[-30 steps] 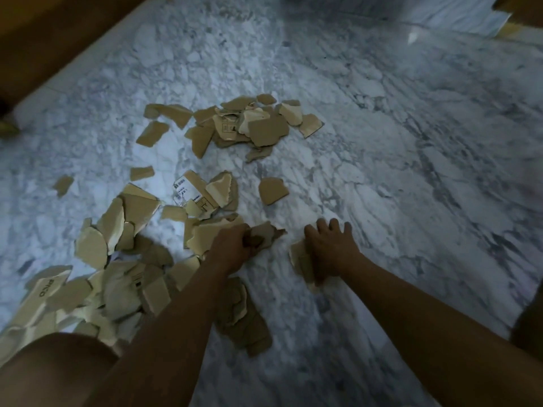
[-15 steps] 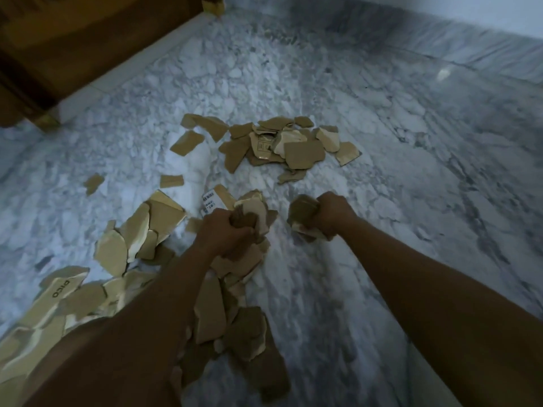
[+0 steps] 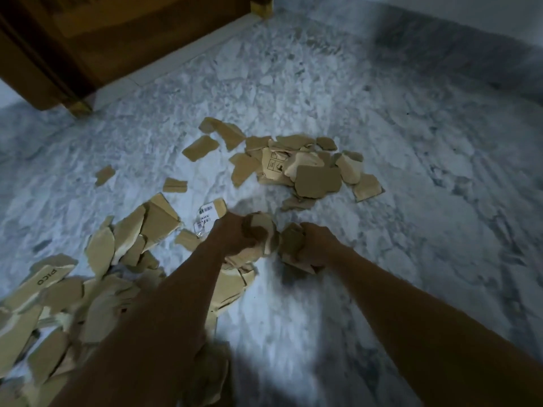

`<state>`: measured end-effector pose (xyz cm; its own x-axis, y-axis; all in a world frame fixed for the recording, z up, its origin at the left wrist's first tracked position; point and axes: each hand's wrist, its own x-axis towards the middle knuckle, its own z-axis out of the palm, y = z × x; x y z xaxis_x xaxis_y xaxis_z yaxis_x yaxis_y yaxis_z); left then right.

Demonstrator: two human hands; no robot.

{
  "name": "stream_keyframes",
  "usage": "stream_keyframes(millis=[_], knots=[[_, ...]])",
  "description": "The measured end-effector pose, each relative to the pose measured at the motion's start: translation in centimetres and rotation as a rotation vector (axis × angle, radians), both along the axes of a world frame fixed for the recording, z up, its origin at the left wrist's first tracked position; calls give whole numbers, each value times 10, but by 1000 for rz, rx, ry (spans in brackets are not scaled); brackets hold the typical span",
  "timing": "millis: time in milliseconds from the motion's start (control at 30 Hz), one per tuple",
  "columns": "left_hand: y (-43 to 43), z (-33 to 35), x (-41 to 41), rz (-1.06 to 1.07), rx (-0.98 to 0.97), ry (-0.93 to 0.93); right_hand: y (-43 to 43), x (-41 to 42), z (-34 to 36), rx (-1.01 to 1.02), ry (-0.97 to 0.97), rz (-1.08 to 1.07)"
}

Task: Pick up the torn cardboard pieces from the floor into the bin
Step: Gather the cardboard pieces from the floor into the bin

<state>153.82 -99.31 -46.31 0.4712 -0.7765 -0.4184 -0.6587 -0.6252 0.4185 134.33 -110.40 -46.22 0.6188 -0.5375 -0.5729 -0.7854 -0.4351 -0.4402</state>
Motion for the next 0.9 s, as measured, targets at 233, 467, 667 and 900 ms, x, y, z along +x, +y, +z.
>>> stream_keyframes(millis=[233, 467, 667, 900], knots=[[-4, -2, -22, 32, 124, -230, -75, -11, 18, -100, 47, 124], [-2, 4, -50, 86, -111, -162, -154, 32, 13, -355, -44, 188], [0, 25, -55, 176, -29, -47, -142, 27, 19, -425, -58, 220], [-42, 63, -51, 149, -17, 50, -159, -12, 41, -91, -176, 222]])
